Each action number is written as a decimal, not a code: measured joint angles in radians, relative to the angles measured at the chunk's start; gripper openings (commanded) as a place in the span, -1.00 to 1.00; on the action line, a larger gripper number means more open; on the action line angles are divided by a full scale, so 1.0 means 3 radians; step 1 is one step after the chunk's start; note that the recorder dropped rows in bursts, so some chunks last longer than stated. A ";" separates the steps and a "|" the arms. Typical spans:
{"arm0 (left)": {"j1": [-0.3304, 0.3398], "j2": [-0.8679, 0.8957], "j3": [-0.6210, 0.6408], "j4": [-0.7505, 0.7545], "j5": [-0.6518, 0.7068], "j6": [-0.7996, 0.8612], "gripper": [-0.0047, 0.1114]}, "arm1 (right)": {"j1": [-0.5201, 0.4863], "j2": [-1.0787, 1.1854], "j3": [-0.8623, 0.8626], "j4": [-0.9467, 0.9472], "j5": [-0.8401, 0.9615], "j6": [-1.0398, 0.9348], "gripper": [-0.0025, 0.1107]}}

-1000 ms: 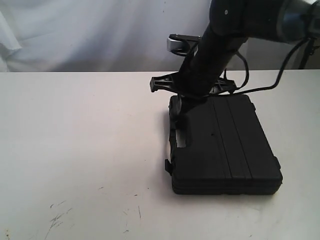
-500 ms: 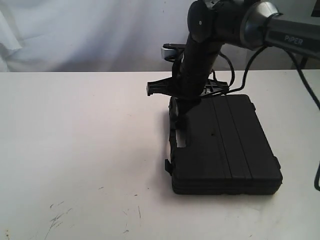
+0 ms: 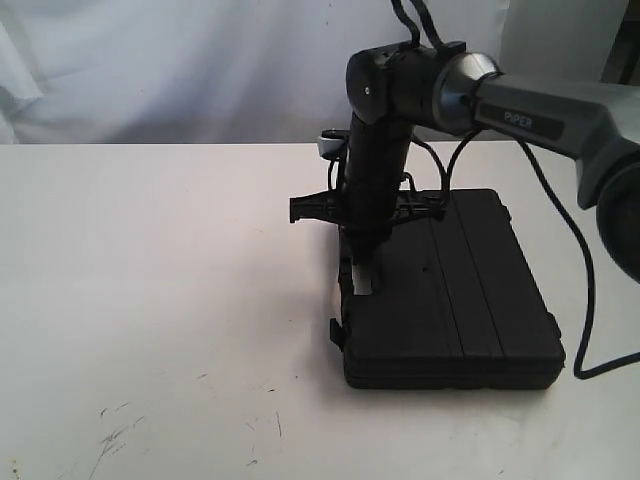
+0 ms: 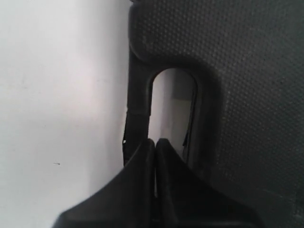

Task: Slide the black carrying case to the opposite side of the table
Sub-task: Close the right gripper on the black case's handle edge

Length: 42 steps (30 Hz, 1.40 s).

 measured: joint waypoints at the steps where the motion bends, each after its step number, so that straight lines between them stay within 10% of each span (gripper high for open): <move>1: 0.0000 0.0000 0.0000 0.0000 0.0000 0.0000 -0.92 | 0.0000 0.0008 0.0000 -0.0015 0.0000 0.0014 -0.87; 9: 0.0000 0.0000 0.0000 0.0000 0.0000 0.0000 -0.92 | 0.0026 0.0008 -0.0002 0.0034 -0.0227 0.0114 -0.14; 28: 0.0000 0.0000 0.0000 0.0000 0.0000 0.0000 -0.92 | 0.0026 0.0266 -0.0008 0.0131 -0.0312 0.0311 -0.17; 42: 0.0000 0.0000 0.0000 0.0000 0.0000 0.0000 -0.92 | 0.0036 0.0308 -0.0008 0.0115 -0.0340 0.0290 -0.87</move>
